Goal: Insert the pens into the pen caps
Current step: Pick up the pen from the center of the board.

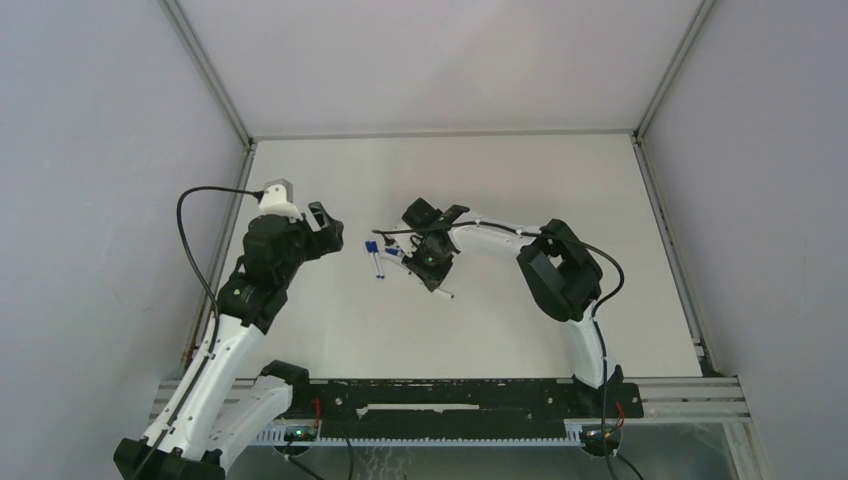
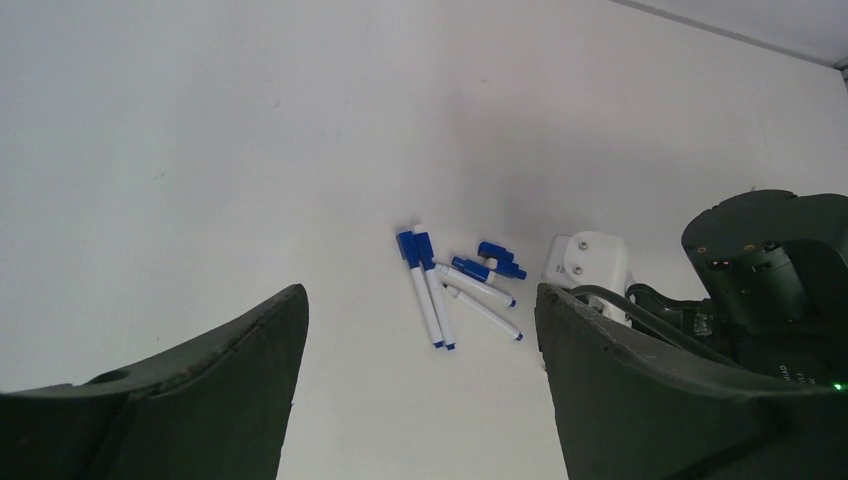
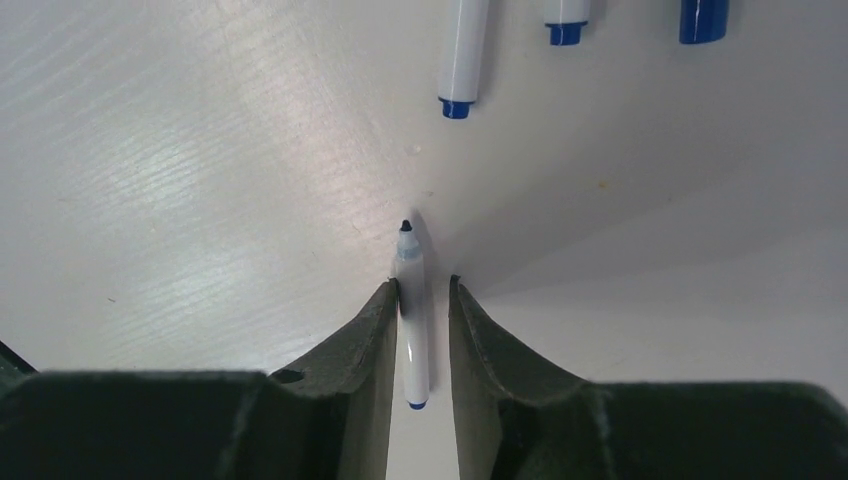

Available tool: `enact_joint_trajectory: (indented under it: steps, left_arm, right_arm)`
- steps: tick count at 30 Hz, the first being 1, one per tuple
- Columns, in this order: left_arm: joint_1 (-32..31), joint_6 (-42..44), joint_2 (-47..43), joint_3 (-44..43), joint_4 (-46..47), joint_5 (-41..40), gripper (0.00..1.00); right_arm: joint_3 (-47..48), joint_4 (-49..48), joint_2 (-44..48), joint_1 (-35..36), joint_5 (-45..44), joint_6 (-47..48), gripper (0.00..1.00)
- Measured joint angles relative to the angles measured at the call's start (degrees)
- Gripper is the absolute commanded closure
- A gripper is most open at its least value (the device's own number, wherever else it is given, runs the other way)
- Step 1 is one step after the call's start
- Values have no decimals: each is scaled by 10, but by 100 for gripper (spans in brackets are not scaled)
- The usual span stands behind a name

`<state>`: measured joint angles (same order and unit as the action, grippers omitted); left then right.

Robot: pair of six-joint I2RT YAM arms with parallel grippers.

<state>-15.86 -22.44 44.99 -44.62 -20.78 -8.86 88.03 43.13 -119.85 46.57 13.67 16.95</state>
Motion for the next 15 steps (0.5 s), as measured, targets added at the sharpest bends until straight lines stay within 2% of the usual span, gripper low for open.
enact_joint_trajectory:
  steps: [2, 10, 15]
  left_arm:
    - [0, 0, 0, 0, 0, 0, 14]
    - [2, 0, 0, 0, 0, 0, 13]
    - [2, 0, 0, 0, 1, 15, 8]
  right_arm:
    - [7, 1, -4, 2, -3, 0, 69]
    - [11, -3, -9, 3, -11, -6, 91]
    - [-50, -50, 31, -10, 3, -34, 100]
